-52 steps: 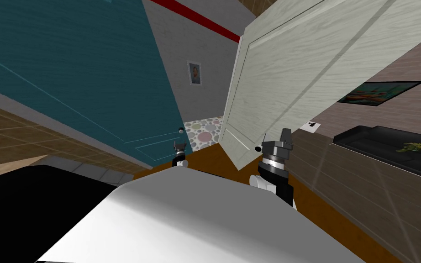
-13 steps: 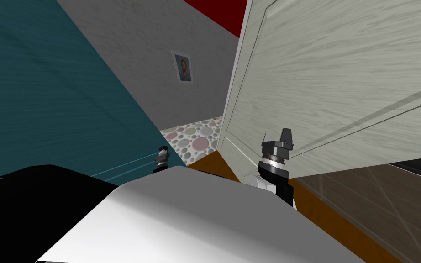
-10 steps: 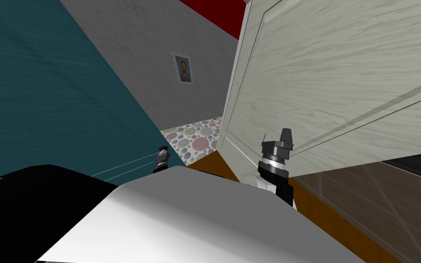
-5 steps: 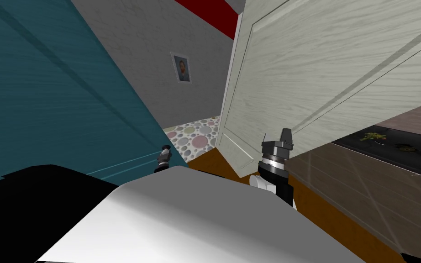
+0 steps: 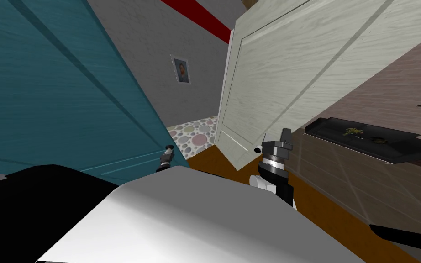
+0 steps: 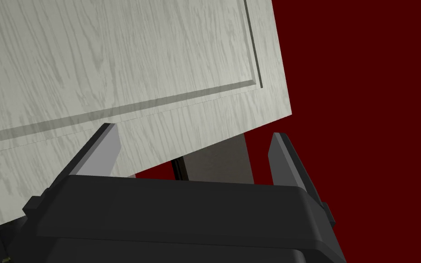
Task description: Pull the door open
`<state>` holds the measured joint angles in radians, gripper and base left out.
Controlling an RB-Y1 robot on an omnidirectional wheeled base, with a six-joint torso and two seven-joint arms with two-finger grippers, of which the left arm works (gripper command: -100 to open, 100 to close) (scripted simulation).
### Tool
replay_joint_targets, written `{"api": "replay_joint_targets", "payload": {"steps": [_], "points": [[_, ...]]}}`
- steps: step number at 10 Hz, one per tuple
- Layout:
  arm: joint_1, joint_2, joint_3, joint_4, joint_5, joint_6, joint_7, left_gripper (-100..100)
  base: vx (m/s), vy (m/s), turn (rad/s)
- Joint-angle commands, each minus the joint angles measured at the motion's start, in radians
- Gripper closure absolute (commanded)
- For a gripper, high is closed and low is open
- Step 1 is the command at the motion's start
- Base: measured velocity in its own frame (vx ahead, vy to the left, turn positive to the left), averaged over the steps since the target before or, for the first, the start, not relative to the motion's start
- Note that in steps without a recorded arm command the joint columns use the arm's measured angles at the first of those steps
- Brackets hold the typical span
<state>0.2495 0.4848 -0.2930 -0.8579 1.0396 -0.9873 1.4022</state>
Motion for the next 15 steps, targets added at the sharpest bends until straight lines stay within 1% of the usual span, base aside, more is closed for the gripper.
{"api": "replay_joint_targets", "payload": {"steps": [1,2,7,8,9,15], "points": [[0.007,0.009,-0.023,-0.011,-0.015,-0.009,0.011,100,-0.180,-0.036,-0.063],[0.009,0.011,-0.029,-0.014,-0.019,-0.011,0.013,100,-0.231,0.003,-0.058],[0.032,0.041,-0.106,-0.052,-0.069,-0.041,0.048,100,-0.255,-0.005,-0.061],[0.025,0.037,-0.099,-0.044,-0.064,-0.035,0.044,100,-0.112,-0.009,-0.025],[0.034,0.044,-0.126,-0.052,-0.080,-0.045,0.054,100,-0.165,0.011,-0.055],[0.061,0.081,-0.206,-0.086,-0.130,-0.089,0.089,100,-0.219,0.013,-0.053]]}}
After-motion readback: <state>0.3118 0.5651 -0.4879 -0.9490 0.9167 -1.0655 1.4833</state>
